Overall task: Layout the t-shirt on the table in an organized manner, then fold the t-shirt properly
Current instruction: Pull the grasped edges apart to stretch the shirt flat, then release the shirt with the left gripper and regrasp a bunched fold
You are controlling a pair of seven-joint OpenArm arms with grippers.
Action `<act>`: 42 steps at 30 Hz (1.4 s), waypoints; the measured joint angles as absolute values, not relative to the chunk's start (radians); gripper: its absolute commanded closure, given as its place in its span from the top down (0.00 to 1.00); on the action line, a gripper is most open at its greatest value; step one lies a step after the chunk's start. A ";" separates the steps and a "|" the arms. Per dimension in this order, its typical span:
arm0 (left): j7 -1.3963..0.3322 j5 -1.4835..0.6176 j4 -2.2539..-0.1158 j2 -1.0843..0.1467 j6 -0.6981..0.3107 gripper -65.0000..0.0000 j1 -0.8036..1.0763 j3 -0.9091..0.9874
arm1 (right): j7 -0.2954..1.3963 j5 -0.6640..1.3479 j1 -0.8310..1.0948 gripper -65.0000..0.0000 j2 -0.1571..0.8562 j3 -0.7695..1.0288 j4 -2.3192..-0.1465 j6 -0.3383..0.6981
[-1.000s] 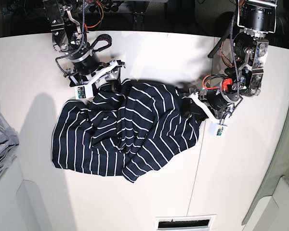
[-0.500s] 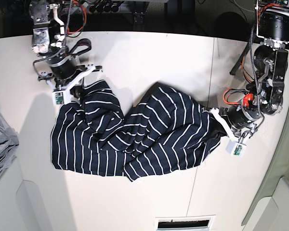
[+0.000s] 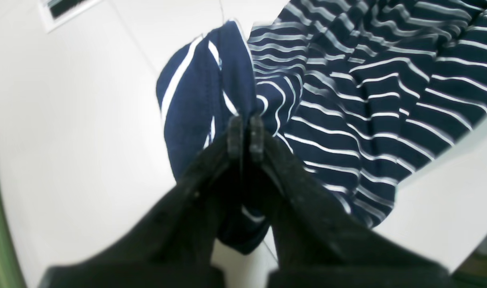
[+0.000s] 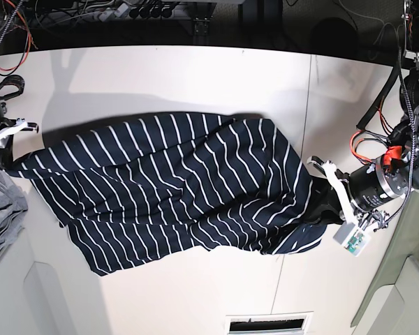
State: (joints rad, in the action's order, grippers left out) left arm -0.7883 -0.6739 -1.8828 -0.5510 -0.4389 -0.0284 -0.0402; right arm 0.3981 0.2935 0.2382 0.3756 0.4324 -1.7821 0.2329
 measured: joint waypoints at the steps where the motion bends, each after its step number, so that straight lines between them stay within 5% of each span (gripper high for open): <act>1: -0.788 -0.691 -1.883 -0.551 -0.439 0.00 -0.021 -0.040 | 0.398 0.292 0.238 0.00 0.377 0.441 -1.780 0.233; 5: -0.802 -0.749 -1.883 -0.529 -0.503 0.00 0.024 -0.040 | 0.397 0.348 0.238 0.04 0.363 0.443 -1.745 0.232; 8: -0.814 -0.784 -1.883 -0.472 -0.525 0.00 0.047 -0.040 | 0.424 0.381 0.238 0.47 0.334 0.443 -1.727 0.232; 10: -0.813 -0.786 -1.883 -0.439 -0.526 0.00 0.059 -0.040 | 0.439 0.398 0.238 0.60 0.308 0.443 -1.727 0.231; 14: -0.812 -0.775 -1.882 -0.378 -0.526 0.00 0.096 -0.039 | 0.458 0.492 0.238 0.60 0.230 0.444 -1.726 0.308; 18: -0.816 -0.775 -1.882 -0.317 -0.529 0.11 0.123 -0.040 | 0.495 0.588 0.223 0.60 0.148 0.417 -1.726 0.432; 29: -0.706 -0.436 -1.825 -0.275 -0.540 0.12 0.109 -0.454 | 0.491 0.519 0.177 0.60 0.034 0.167 -1.726 0.434; 34: -0.686 -0.368 -1.805 -0.279 -0.516 0.41 0.108 -0.542 | 0.492 0.496 0.175 0.60 0.030 0.169 -1.726 0.434; 42: -0.764 -0.361 -1.879 -0.283 -0.502 0.43 0.108 -0.469 | 0.495 0.485 0.169 0.60 0.034 0.311 -1.726 0.419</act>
State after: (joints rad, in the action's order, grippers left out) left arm -0.7635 -0.3607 -1.8793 -0.2832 -0.5018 0.1078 -0.4690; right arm 0.4946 0.4854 0.1688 0.0341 0.3115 -1.7256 0.4194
